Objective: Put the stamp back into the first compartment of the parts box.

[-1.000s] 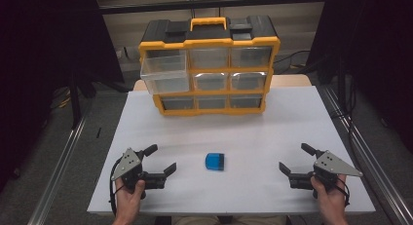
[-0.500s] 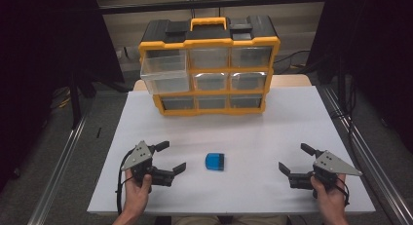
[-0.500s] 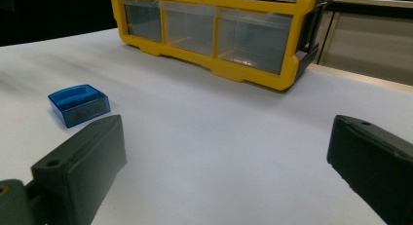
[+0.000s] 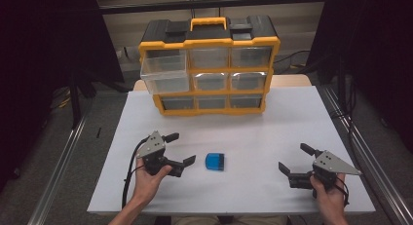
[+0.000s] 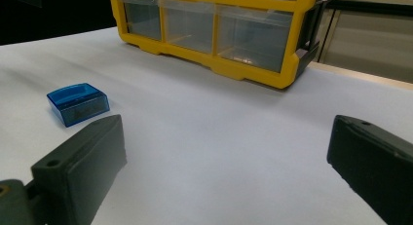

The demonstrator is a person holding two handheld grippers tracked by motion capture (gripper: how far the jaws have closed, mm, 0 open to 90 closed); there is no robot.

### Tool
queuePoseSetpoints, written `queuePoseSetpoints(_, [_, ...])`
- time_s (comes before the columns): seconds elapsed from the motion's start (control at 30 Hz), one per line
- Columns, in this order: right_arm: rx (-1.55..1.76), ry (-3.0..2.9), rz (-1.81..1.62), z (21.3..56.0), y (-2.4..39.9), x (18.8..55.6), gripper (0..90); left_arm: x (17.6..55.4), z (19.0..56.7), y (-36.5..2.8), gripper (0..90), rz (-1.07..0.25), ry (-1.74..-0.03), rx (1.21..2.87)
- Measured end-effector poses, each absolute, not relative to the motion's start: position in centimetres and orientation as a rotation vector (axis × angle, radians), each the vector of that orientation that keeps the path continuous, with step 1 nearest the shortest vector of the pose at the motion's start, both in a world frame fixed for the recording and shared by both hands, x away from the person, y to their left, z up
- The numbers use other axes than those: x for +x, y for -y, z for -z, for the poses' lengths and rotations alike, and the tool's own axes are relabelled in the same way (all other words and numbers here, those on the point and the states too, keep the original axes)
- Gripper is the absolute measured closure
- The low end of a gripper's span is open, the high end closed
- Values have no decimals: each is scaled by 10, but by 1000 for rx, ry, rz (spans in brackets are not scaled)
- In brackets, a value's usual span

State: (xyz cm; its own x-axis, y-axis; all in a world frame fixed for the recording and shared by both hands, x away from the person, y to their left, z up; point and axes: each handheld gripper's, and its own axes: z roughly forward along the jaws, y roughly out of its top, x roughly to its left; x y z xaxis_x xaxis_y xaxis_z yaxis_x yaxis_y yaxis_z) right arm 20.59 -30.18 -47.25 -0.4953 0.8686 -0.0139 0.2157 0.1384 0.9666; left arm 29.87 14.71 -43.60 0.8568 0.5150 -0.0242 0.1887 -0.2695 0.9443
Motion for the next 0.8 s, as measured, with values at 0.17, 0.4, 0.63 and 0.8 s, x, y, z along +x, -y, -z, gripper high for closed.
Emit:
queuePoseSetpoints(0.17, [1037, -1817, -1391, 472, 302, 205, 4, 303, 435, -135, 21, -295, -514, 1876])
queuePoseSetpoints(0.4, [1036, -1821, -1401, 473, 301, 205, 4, 315, 434, -124, 35, -252, -536, 1916])
queuePoseSetpoints(0.63, [1036, -1824, -1397, 473, 301, 206, 4, 326, 432, -112, 26, -212, -556, 1930])
queuePoseSetpoints(0.8, [1036, -1826, -1397, 473, 301, 206, 4, 333, 433, -98, 45, -126, -494, 2011])
